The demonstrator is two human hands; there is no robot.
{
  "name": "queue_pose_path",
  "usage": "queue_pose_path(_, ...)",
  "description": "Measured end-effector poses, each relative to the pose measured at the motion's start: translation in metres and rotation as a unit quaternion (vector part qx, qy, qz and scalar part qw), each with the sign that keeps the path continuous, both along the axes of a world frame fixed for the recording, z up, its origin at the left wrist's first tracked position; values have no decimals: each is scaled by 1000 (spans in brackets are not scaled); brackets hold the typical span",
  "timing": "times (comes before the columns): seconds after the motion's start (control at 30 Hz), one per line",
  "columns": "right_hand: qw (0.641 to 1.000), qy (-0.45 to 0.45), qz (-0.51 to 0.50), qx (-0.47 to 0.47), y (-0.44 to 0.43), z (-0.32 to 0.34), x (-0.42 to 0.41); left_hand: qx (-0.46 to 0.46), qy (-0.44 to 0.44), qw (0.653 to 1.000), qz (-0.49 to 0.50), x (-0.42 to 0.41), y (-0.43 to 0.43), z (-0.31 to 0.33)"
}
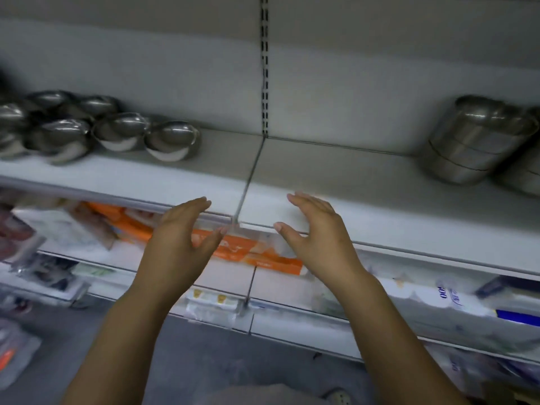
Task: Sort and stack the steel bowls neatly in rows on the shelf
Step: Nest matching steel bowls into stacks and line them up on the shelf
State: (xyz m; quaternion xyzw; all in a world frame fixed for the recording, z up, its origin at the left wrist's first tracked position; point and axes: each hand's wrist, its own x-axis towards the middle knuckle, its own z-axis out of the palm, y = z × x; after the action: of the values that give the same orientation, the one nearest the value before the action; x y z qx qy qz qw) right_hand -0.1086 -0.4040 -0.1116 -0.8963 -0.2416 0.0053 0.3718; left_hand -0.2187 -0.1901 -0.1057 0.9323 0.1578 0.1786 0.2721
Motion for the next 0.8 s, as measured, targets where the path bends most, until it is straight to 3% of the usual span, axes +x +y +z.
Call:
queue_pose_path(0.2, 998, -8, 65, 12, 109, -6, -45, 25, -7, 999, 37, -65, 91, -8)
queue_pose_path(0.47, 991, -61, 95, -78, 210, -5, -92, -12, 27, 991, 132, -146, 178, -12)
queue_pose_path(0.8, 976, -61, 208, -19, 325, 8, -77, -23, -28, 976, 216, -152, 252, -4)
